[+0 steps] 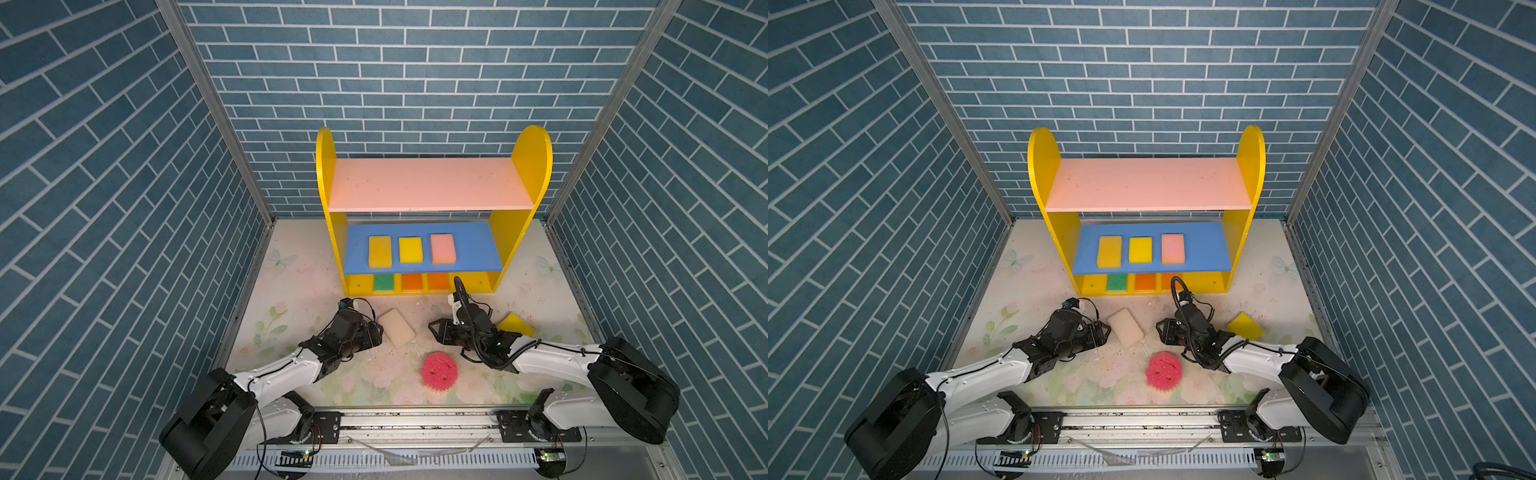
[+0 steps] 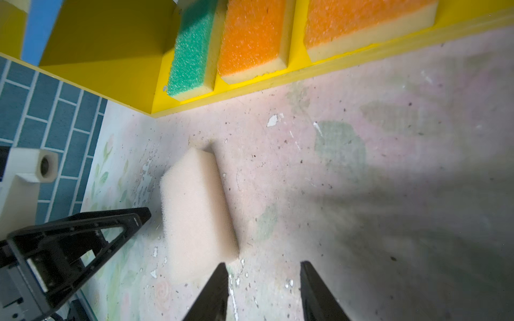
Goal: Place and organize the cleaning sponges onto the shelf
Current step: 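Move the left gripper toward the beige sponge while the right gripper grasps it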
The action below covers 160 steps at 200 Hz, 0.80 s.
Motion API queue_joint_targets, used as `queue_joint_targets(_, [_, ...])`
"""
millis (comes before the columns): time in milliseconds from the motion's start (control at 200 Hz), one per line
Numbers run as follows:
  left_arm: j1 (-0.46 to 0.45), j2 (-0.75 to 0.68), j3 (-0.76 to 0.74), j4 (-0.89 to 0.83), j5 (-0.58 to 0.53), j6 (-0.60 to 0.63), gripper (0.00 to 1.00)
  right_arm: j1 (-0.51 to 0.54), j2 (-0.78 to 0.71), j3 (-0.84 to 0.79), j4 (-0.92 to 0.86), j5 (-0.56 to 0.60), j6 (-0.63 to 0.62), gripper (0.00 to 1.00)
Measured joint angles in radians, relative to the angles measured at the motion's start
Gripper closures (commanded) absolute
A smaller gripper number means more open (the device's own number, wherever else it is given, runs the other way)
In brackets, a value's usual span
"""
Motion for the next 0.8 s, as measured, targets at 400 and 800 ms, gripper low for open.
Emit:
queue_joint_targets(400, [0.000,0.121,0.017,0.153,0.001,-0.012,0.17,0.093,0.197,0.198,-0.062,-0.023,0.017,0.52])
queue_joint_targets(800, [0.000,0.166,0.025,0.212,0.005,-0.015,0.20,0.122,0.272,0.243,-0.066,-0.037,0.016,0.64])
